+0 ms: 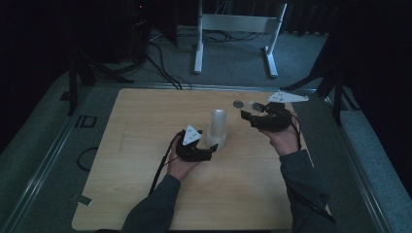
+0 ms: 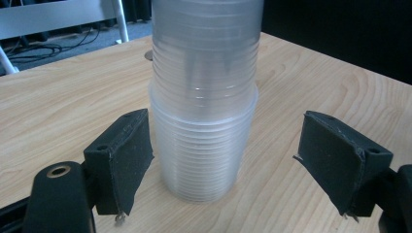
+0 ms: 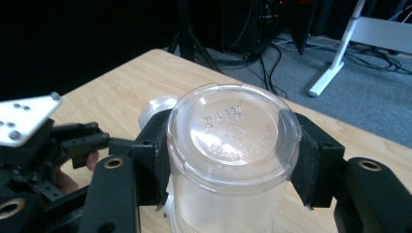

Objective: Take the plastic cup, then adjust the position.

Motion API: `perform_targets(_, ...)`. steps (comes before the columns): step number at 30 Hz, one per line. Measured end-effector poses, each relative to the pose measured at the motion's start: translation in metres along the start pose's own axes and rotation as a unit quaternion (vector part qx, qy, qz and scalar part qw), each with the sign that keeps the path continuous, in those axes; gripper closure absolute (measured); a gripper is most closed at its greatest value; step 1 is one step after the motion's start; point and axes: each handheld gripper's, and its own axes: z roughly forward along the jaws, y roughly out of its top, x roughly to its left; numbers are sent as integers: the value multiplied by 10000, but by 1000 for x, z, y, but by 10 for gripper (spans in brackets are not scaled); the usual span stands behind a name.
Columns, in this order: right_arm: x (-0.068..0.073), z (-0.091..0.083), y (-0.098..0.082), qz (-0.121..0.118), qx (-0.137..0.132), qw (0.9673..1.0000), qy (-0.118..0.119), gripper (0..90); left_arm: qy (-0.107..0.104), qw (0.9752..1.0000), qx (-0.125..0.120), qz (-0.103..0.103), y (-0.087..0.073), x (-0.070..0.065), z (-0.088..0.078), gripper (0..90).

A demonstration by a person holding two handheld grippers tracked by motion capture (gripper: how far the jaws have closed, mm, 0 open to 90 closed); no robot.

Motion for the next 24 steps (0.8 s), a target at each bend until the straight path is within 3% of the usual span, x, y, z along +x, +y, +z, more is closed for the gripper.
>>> perform_targets(18,-2,7,-35,336,149,9993,22,410,-49,9998,-200,85,5,-6,-14,197)
perform_targets(24,-3,11,-47,570,129,9982,114,410,-95,9996,-240,114,7,-9,-16,196)
